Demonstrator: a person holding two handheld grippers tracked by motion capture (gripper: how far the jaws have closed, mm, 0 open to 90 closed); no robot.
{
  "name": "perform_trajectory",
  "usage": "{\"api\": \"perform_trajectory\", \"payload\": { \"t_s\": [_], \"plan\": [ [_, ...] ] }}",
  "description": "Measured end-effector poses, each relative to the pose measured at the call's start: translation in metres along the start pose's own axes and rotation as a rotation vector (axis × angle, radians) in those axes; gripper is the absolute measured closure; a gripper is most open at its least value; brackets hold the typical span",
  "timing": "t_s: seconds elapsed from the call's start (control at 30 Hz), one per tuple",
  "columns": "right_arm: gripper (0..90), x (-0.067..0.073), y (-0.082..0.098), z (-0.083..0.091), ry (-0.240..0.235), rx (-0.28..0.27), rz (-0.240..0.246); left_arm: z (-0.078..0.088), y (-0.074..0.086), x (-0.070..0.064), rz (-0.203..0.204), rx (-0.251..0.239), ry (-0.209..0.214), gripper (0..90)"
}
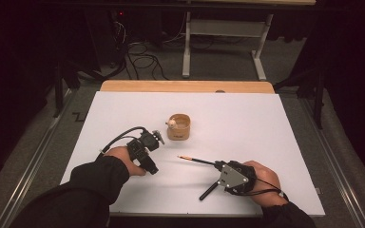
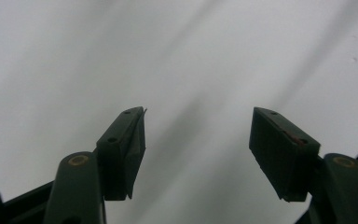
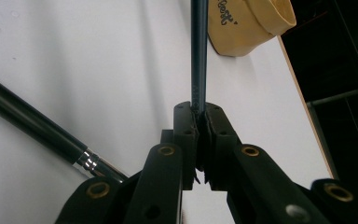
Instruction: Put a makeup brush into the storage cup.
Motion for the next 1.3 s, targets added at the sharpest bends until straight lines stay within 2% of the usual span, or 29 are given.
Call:
{"api": "perform_trajectory", "payload": {
  "t_s": [0.03,0.07,0.1,0.13,0.27,0.33,0.43,0.47,0.5,0.57,0.6,0.63,0.73,0.93,0.97,1.0,1.13,1.17,1.23,1.3],
  "plan": [
    [86.4,0.000,0.000,0.000,0.000,0.001,-0.013,-0.001,0.001,0.004,0.020,-0.031,-0.003,37.5],
    [86.4,0.000,0.000,0.000,0.000,0.001,-0.013,-0.001,0.001,0.004,0.020,-0.031,-0.003,37.5],
    [86.4,-0.001,0.001,0.000,0.001,0.000,-0.014,-0.002,0.002,0.008,0.036,-0.064,0.001,37.3],
    [86.4,-0.001,0.002,0.001,0.003,0.002,-0.026,-0.002,0.002,0.008,0.036,-0.064,0.001,37.1],
    [86.4,-0.002,0.003,0.001,0.006,0.004,-0.038,-0.005,0.005,0.016,0.065,-0.137,0.003,36.8],
    [86.4,-0.002,0.004,0.001,0.005,0.005,-0.044,-0.005,0.005,0.018,0.074,-0.156,-0.002,36.8],
    [86.4,-0.003,0.004,0.002,0.013,0.006,-0.055,-0.006,0.006,0.023,0.108,-0.218,0.008,36.8],
    [86.4,-0.003,0.005,0.002,0.016,0.003,-0.051,-0.006,0.007,0.025,0.117,-0.258,0.009,36.7],
    [86.4,-0.003,0.005,0.002,0.016,0.003,-0.051,-0.006,0.007,0.025,0.117,-0.258,0.009,36.3],
    [86.4,-0.004,0.005,0.002,0.017,0.003,-0.056,-0.007,0.009,0.028,0.132,-0.297,0.013,35.9],
    [86.4,-0.004,0.005,0.002,0.021,0.001,-0.062,-0.008,0.011,0.031,0.150,-0.345,0.023,35.7],
    [86.4,-0.004,0.005,0.002,0.021,0.001,-0.062,-0.008,0.011,0.031,0.150,-0.345,0.023,35.7],
    [86.4,-0.004,0.006,0.002,0.020,0.003,-0.059,-0.008,0.014,0.034,0.165,-0.419,0.030,35.1],
    [86.4,-0.005,0.006,0.002,0.023,0.003,-0.065,-0.011,0.020,0.038,0.220,-0.561,0.072,33.1],
    [86.4,-0.005,0.006,0.002,0.023,0.003,-0.065,-0.011,0.020,0.038,0.220,-0.561,0.072,32.5],
    [86.4,-0.004,0.006,0.002,0.029,0.003,-0.083,-0.013,0.021,0.038,0.230,-0.577,0.078,32.5],
    [86.4,-0.005,0.007,0.002,0.042,-0.001,-0.098,-0.016,0.022,0.037,0.259,-0.651,0.106,30.5],
    [86.4,-0.006,0.007,0.003,0.048,-0.003,-0.108,-0.017,0.022,0.037,0.267,-0.671,0.108,30.5],
    [86.4,-0.006,0.007,0.003,0.053,-0.004,-0.117,-0.017,0.022,0.038,0.268,-0.711,0.083,30.5],
    [86.4,-0.007,0.007,0.003,0.051,-0.006,-0.114,-0.018,0.022,0.039,0.283,-0.736,0.090,30.1]
  ]
}}
Point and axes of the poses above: each handheld gripper's, and its own axes: z roughly backward along the jaws, y roughly out of its underside, x roughly to its left, the point moved 5 cm from there along -z, roughly forward along the jaws, and after that the axes turned 15 degrees about z, right-handed, at the moved point
